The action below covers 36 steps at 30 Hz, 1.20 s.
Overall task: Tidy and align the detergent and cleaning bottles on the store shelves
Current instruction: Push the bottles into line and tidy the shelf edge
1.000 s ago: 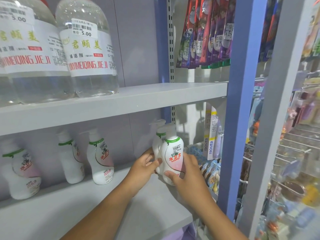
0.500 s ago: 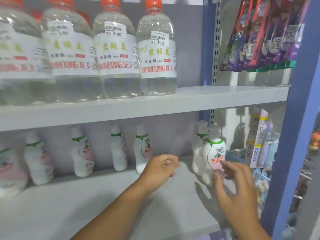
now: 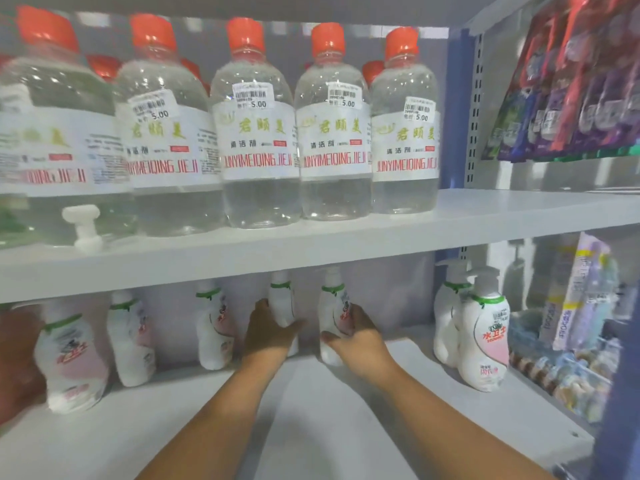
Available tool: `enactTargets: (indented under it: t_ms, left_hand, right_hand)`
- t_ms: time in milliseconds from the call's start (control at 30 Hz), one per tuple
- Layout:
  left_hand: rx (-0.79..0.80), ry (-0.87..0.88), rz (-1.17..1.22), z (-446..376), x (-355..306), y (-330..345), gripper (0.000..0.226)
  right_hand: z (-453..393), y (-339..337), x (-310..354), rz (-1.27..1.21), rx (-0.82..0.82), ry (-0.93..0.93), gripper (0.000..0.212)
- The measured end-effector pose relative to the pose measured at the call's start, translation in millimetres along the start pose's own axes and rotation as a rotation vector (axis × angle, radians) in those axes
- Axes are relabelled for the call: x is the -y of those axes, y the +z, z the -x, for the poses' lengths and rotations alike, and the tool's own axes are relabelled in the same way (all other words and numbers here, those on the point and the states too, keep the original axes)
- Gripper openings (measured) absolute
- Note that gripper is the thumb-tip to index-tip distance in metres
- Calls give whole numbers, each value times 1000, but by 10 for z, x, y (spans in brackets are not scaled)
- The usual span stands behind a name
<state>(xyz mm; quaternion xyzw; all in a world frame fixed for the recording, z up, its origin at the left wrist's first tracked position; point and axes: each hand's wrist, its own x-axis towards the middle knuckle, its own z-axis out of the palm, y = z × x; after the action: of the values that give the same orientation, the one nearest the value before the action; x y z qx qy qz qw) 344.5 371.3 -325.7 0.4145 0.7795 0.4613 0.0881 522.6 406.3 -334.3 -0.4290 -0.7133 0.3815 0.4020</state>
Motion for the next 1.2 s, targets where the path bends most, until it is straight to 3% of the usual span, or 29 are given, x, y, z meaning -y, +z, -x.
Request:
enactTargets:
  t_ms: [167,367,433,500,600,700,867,1033,1200]
  left_hand:
    - [59,49,74,28,14,-85,55]
    - [325,121,467,409,-258,38,57]
    - [417,144,527,551,-398,152,65]
    - [488,170,547,664,-495,313,55]
    - [561,215,563,788,-588,574,45]
    - [642,228,623,873,-662,729,52]
    - [589,242,606,914,-713,840,53]
    - [571,222,639,883,-548,943,31]
    - [546,219,632,930,-576,975,28]
  right_hand:
    - [205,-178,10,66,-61,-24,43]
    - [788,-694,-155,32,-281,-78,47]
    - [919,-844,-258,67,-326,-90,43]
    - [1009,-943,-368,124,-381,-112,43]
    - [1075,-1026,-454,215,-451,-129,53]
    - [1051,-1070,-481,330,-488,-128,65]
    - [1070,-1066,-529,308,-502,-127,80]
    - [1076,-1052,-569,275,-512,-136,64]
    - [1049,-1031,-586,286,-543,-131,66]
